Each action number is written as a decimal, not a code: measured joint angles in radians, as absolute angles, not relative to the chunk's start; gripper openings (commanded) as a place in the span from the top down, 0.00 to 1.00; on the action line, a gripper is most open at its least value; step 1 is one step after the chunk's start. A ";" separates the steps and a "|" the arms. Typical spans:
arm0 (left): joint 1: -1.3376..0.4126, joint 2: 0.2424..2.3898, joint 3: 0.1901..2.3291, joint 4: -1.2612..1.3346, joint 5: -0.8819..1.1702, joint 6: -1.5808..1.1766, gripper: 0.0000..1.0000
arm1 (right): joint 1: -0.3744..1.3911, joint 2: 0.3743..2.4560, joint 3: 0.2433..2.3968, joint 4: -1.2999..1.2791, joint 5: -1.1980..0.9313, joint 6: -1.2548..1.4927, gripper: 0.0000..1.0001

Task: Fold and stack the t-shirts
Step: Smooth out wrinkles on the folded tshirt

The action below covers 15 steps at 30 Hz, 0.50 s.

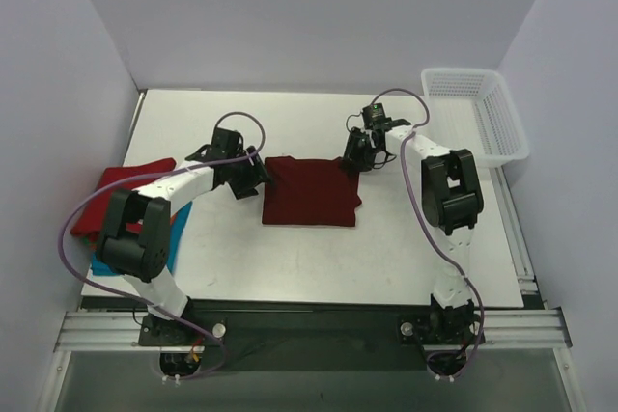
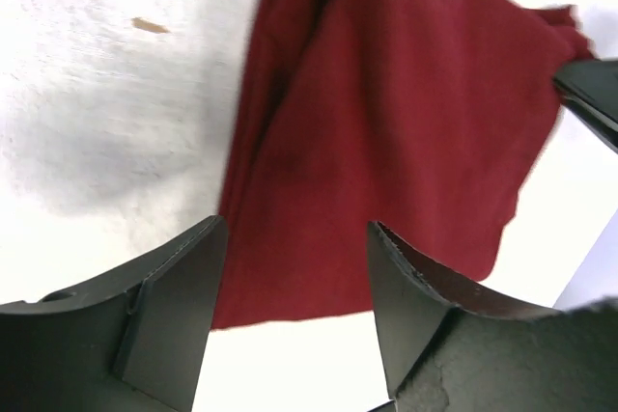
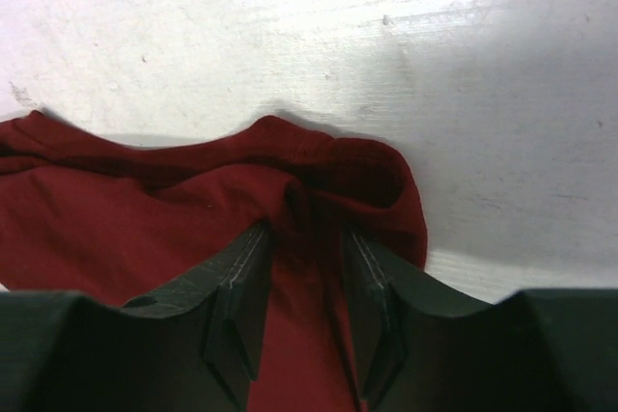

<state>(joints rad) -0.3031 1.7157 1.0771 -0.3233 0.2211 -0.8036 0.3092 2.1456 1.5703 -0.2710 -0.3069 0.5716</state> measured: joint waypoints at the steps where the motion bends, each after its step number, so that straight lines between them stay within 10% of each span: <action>1: -0.311 1.695 1.077 -0.332 0.207 -0.799 0.35 | 0.309 2.145 1.570 -0.265 -0.311 0.578 0.67; 11: -0.371 1.600 1.078 -0.369 0.148 -0.766 0.82 | 0.309 2.120 1.538 -0.216 -0.335 0.625 0.75; 15: -0.428 1.633 1.078 -0.365 0.145 -0.767 0.86 | 0.309 2.117 1.538 -0.207 -0.340 0.634 0.77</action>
<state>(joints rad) -0.4282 1.6325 1.0779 -0.3653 0.1448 -0.7666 0.3092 2.1174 1.5379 -0.2073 -0.3405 0.6338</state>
